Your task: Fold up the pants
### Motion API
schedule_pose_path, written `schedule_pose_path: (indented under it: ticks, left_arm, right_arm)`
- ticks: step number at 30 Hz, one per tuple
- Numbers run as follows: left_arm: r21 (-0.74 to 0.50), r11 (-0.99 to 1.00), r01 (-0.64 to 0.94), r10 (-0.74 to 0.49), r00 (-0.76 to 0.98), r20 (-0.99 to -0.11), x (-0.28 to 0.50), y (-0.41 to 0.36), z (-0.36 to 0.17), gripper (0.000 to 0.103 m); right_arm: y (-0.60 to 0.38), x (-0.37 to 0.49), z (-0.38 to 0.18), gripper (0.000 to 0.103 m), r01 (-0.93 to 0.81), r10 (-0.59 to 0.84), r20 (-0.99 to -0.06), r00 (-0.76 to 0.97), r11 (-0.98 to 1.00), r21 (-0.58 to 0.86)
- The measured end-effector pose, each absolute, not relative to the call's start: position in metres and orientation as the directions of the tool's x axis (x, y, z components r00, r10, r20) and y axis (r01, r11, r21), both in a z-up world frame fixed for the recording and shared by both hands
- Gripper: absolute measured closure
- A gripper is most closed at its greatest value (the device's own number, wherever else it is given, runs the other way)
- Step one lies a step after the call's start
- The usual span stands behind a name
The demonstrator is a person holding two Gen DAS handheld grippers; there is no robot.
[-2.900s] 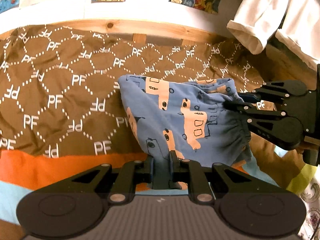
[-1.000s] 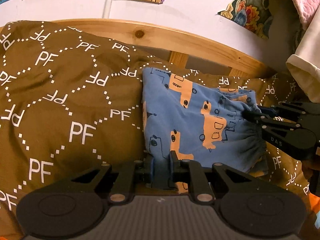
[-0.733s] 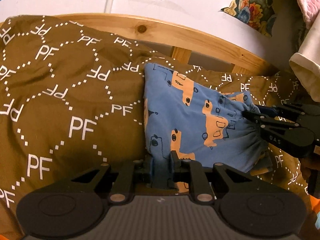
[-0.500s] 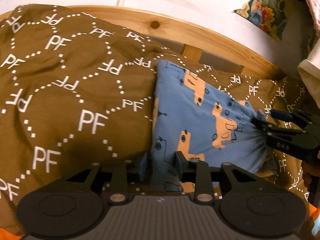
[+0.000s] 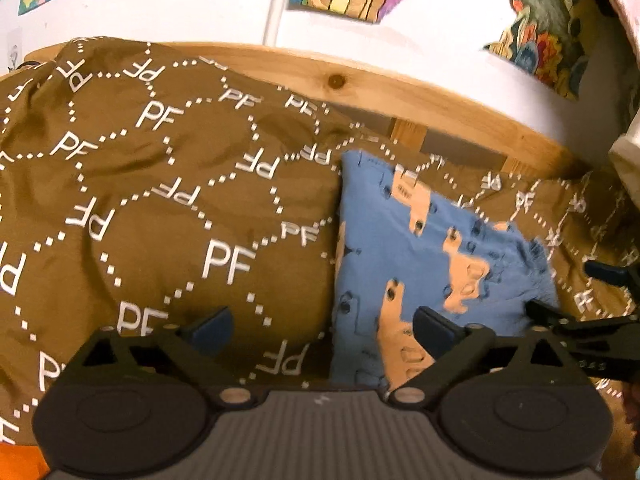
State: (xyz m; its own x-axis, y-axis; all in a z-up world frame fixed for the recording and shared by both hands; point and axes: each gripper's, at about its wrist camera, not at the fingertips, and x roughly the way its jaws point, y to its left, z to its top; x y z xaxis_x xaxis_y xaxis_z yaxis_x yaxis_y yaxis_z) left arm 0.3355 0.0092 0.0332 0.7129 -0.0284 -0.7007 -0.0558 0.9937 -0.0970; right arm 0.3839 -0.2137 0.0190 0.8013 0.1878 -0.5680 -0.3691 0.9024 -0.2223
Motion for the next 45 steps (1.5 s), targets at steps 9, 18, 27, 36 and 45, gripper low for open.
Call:
schedule_pose_path:
  ticks: [9, 18, 27, 36, 45]
  left_arm:
    - [0.029, 0.999, -0.040, 0.048, 0.642, -0.765, 0.326, 0.005, 0.000, 0.002]
    - [0.037, 0.999, -0.035, 0.051, 0.697, -0.716, 0.295, -0.005, 0.026, 0.000]
    - [0.017, 0.999, -0.049, 0.048, 0.759, -0.649, 0.275, -0.021, 0.056, 0.000]
    - [0.033, 0.997, -0.067, 0.074, 0.816, -0.573, 0.253, -0.020, 0.073, 0.000]
    - [0.056, 0.997, -0.059, 0.080, 0.826, -0.558, 0.237, -0.021, 0.077, 0.000]
  right_arm:
    - [-0.222, 0.368, 0.015, 0.001, -0.373, 0.158, -0.600, 0.785, 0.892, -0.254]
    - [-0.239, 0.346, 0.028, 0.001, -0.363, 0.176, -0.606, 0.776, 0.910, -0.200]
    - [-0.246, 0.321, 0.056, 0.001, -0.326, 0.257, -0.531, 0.807, 0.945, -0.038]
    - [-0.244, 0.296, 0.074, 0.001, -0.317, 0.282, -0.472, 0.835, 0.948, 0.005]
    - [-0.245, 0.269, 0.085, 0.001, -0.322, 0.295, -0.450, 0.843, 0.947, 0.018]
